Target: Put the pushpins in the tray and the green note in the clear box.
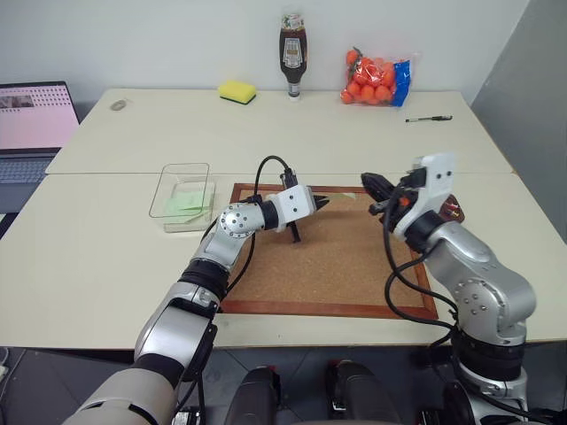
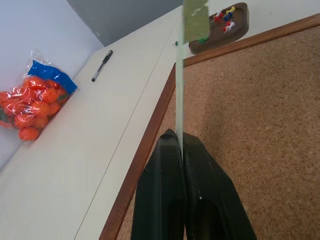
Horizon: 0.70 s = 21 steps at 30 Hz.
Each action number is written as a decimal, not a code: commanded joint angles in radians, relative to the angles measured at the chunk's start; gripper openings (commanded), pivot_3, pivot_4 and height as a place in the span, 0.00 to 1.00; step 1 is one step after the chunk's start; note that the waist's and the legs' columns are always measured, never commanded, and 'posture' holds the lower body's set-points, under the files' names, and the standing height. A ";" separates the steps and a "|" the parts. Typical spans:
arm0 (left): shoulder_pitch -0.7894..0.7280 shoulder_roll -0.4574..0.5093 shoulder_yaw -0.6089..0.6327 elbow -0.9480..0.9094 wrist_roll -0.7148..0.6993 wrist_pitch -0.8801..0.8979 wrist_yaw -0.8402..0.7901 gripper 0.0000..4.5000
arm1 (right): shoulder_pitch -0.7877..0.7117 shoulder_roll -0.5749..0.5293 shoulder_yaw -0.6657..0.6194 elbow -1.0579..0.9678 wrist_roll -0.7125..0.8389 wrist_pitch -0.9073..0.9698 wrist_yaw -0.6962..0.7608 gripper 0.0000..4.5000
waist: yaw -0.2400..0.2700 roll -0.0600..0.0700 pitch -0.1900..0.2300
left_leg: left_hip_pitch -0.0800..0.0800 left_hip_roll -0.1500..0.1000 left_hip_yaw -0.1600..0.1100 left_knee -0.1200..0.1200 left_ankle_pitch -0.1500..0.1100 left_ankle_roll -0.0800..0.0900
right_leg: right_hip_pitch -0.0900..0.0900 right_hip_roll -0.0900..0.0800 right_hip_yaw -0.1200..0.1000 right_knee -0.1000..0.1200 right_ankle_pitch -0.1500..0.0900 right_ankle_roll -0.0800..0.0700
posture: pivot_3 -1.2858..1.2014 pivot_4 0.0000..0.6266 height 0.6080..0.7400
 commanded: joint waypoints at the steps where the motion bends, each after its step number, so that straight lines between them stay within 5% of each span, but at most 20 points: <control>1: 0.024 0.013 0.007 -0.078 -0.027 0.040 -0.020 0.01 | 0.064 -0.086 -0.087 -0.021 -0.017 -0.032 0.015 0.00 | 0.001 0.000 0.000 | 0.000 0.000 0.000 0.000 0.000 0.000 | 0.000 0.000 0.000 0.000 0.000 0.000 | 0.52 0.24 1.00; 7: 0.079 0.011 0.016 -0.263 -0.090 0.202 -0.070 0.01 | 0.125 -0.212 -0.080 0.165 -0.140 -0.143 0.046 0.00 | 0.000 0.000 0.000 | 0.000 0.000 0.001 0.000 0.000 0.000 | 0.000 0.000 0.001 0.000 0.000 0.000 | 0.52 0.24 1.00; 21: 0.133 0.016 0.004 -0.458 -0.105 0.362 -0.071 0.01 | -0.107 -0.251 0.000 0.768 -0.328 -0.409 0.062 0.00 | -0.008 0.000 0.000 | 0.003 0.000 0.006 0.000 0.000 0.000 | 0.001 0.004 0.005 0.001 0.000 0.000 | 0.52 0.24 1.00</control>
